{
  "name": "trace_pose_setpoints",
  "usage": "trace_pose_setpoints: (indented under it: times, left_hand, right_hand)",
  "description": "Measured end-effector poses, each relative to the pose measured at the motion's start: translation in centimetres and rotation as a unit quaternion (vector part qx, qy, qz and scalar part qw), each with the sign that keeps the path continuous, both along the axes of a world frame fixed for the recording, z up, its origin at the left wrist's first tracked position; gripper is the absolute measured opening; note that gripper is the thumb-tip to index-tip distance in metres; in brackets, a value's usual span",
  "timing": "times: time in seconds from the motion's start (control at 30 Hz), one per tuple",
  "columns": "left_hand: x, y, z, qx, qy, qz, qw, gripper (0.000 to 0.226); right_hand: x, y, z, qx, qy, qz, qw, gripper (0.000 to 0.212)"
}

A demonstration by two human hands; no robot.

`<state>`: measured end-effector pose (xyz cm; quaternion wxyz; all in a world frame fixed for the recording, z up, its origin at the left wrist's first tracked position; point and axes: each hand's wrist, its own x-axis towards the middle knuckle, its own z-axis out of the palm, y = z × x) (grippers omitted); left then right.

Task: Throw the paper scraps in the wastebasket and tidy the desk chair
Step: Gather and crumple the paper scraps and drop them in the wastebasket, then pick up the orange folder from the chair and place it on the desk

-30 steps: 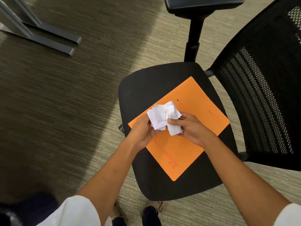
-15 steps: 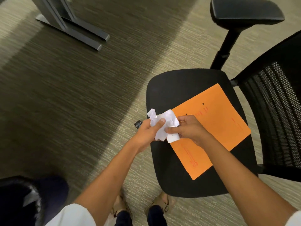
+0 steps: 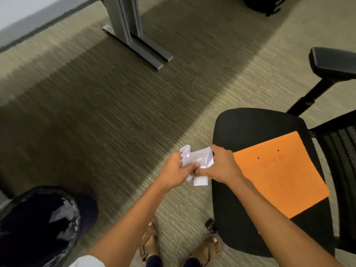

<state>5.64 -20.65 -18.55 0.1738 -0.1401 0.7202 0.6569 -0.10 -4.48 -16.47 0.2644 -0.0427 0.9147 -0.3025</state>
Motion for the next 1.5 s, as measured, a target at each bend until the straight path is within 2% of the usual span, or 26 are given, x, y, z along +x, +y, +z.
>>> trace_pose_setpoints:
  times: [0.17,0.27,0.33,0.37,0.43,0.5,0.57,0.7,0.8,0.93,1.07,1.13,1.27,1.37,1.5]
  left_hand:
    - [2.6,-5.6,0.6,0.034,-0.027,0.105,0.994,0.02]
    - [5.7,-10.5,0.2,0.063,-0.059,0.213,0.973,0.029]
    - [8.3,-14.2,-0.8,0.071,-0.058,0.28,0.956,0.015]
    - [10.0,-16.2,-1.3,0.065,-0.064,0.324,0.942,0.01]
    - [13.9,-20.4,-2.7,0.052,-0.092,0.425,0.899,0.017]
    - [18.4,-24.3,-4.3,0.037,-0.116,0.502,0.856,0.022]
    - [23.1,-27.8,-5.6,0.024,-0.141,0.565,0.813,0.018]
    - [30.2,-32.5,-7.9,-0.004,-0.185,0.649,0.738,0.025]
    - [32.8,-34.3,-9.1,-0.027,-0.218,0.663,0.715,0.035]
    - [34.1,-35.5,-10.5,-0.06,-0.263,0.65,0.71,0.043]
    - [33.7,-35.6,-11.8,-0.057,-0.302,0.598,0.741,0.053]
    - [33.3,-35.3,-12.3,-0.048,-0.325,0.588,0.739,0.069]
    - [32.3,-34.3,-12.9,-0.04,-0.368,0.574,0.73,0.077]
    - [30.2,-33.3,-12.2,-0.088,-0.396,0.547,0.732,0.087]
    - [25.6,-31.2,-10.5,-0.193,-0.392,0.476,0.763,0.089]
  right_hand:
    - [0.9,-6.4,1.1,0.002,0.046,0.071,0.996,0.057]
    - [1.8,-11.2,1.8,0.001,0.02,0.108,0.994,0.084]
    - [2.4,-14.2,1.8,-0.011,0.019,0.119,0.993,0.097]
    - [2.8,-15.7,1.7,-0.016,0.027,0.129,0.991,0.098]
    - [3.7,-18.5,1.6,-0.017,0.044,0.153,0.987,0.098]
    - [4.6,-21.1,1.4,-0.015,0.055,0.179,0.982,0.094]
    - [5.8,-23.7,1.0,-0.006,0.063,0.205,0.977,0.091]
    - [8.0,-27.7,0.4,-0.002,0.064,0.246,0.967,0.09]
    - [9.1,-29.5,-0.1,-0.001,0.064,0.271,0.96,0.088]
    - [9.4,-30.5,-0.8,-0.003,0.064,0.285,0.956,0.086]
    - [8.6,-30.3,-1.2,0.002,0.064,0.289,0.955,0.088]
    - [7.9,-29.7,-1.4,0.006,0.065,0.284,0.957,0.087]
    - [6.9,-27.8,-1.8,0.007,0.06,0.267,0.962,0.085]
    - [6.4,-26.4,-2.0,0.004,0.05,0.251,0.967,0.084]
    - [5.2,-23.7,-1.7,0.007,0.053,0.215,0.975,0.083]
